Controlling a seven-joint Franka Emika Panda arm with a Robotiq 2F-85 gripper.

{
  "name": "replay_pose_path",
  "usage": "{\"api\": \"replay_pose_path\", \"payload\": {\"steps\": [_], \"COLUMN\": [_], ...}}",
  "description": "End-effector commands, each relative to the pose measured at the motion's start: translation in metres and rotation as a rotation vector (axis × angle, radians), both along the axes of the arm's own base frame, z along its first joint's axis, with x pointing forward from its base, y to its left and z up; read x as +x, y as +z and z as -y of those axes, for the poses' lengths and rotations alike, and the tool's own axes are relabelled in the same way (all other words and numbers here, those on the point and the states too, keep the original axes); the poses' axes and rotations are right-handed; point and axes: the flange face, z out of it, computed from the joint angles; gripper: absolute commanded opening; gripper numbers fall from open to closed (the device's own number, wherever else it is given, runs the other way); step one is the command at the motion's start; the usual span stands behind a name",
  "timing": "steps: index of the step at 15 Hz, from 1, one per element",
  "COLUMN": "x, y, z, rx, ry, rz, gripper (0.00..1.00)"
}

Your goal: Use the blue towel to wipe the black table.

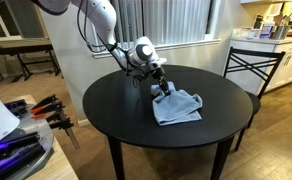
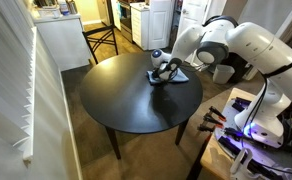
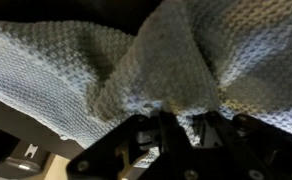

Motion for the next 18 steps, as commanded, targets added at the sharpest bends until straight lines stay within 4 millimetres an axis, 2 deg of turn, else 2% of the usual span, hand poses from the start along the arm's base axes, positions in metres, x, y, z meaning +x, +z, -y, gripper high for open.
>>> {"api": "replay_pose_path", "payload": {"steps": [1, 4, 7, 8, 10, 11, 13, 14, 15, 17, 18], "x": [-0.046, -0.062, -0.074, -0.076, -0.073, -0.072, -0.068, -0.065, -0.063, -0.063, -0.064], "y": [-0.018, -0.013, -0.007, -0.006, -0.001, 0.0, 0.0, 0.001, 0.002, 0.004, 0.004], "z": [-0.071, -0.127, -0.193, -0.217, -0.248, -0.258, -0.266, -0.264, -0.26, -0.255, -0.254], "rx": [0.076, 0.115, 0.178, 0.206, 0.273, 0.289, 0.293, 0.29, 0.285, 0.296, 0.3], "ry": [0.139, 0.239, 0.327, 0.352, 0.393, 0.393, 0.361, 0.343, 0.323, 0.295, 0.285], "rz": [-0.099, -0.131, -0.162, -0.172, -0.186, -0.184, -0.165, -0.156, -0.156, -0.151, -0.15], "gripper": [0.07, 0.07, 0.07, 0.07, 0.07, 0.07, 0.07, 0.14, 0.46, 0.51, 0.58]}}
